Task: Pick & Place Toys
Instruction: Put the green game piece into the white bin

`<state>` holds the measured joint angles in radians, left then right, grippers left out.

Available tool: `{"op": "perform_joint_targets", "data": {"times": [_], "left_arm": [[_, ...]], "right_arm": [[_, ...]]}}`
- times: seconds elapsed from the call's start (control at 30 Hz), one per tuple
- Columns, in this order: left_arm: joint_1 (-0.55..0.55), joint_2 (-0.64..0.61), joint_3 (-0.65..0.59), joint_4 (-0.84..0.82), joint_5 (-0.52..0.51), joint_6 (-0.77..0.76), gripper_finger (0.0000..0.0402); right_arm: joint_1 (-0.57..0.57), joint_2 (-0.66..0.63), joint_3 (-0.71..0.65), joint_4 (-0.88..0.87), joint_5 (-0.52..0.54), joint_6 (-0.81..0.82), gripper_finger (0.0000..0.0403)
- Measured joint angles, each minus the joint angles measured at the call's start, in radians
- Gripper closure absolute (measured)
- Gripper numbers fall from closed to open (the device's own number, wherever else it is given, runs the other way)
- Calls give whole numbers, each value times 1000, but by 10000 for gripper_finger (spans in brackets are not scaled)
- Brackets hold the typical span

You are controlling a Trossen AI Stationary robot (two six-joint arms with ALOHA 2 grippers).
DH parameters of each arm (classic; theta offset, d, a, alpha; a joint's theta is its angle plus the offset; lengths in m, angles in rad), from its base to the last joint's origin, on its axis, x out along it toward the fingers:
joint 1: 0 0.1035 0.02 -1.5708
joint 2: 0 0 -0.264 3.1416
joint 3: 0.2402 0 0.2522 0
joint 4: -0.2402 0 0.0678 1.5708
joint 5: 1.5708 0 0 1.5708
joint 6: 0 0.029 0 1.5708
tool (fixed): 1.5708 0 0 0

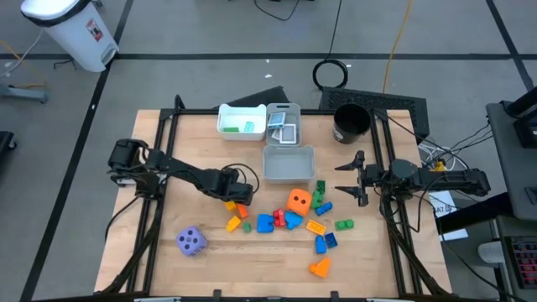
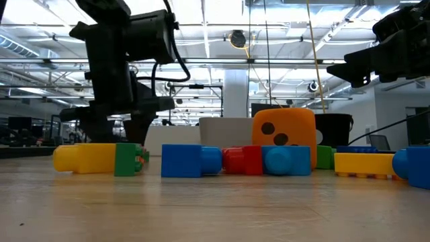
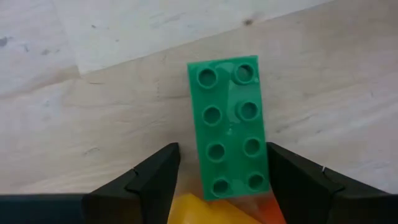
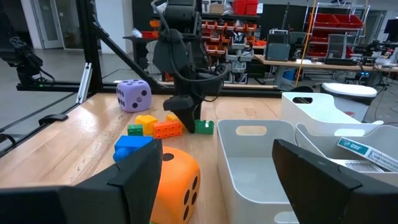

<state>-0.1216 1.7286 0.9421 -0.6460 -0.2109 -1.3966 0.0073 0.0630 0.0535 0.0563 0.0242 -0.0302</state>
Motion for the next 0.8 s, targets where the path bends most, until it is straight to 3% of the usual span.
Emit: {"op": "perform_joint_targets", "data": {"times": [0.23,0.47,0.6,0.8], "left_arm": [[23,-2,-1,4,11,108,165],[48,-2,-3,23,26,187,253],[80,-36,-3,10,39,253,257],[126,-172,-3,-6,-50,326,256]], "right_arm": [[0,0,0,0,0,0,125],[0,0,0,0,0,0,125],[0,0,0,0,0,0,126],[0,0,0,0,0,0,126]]}}
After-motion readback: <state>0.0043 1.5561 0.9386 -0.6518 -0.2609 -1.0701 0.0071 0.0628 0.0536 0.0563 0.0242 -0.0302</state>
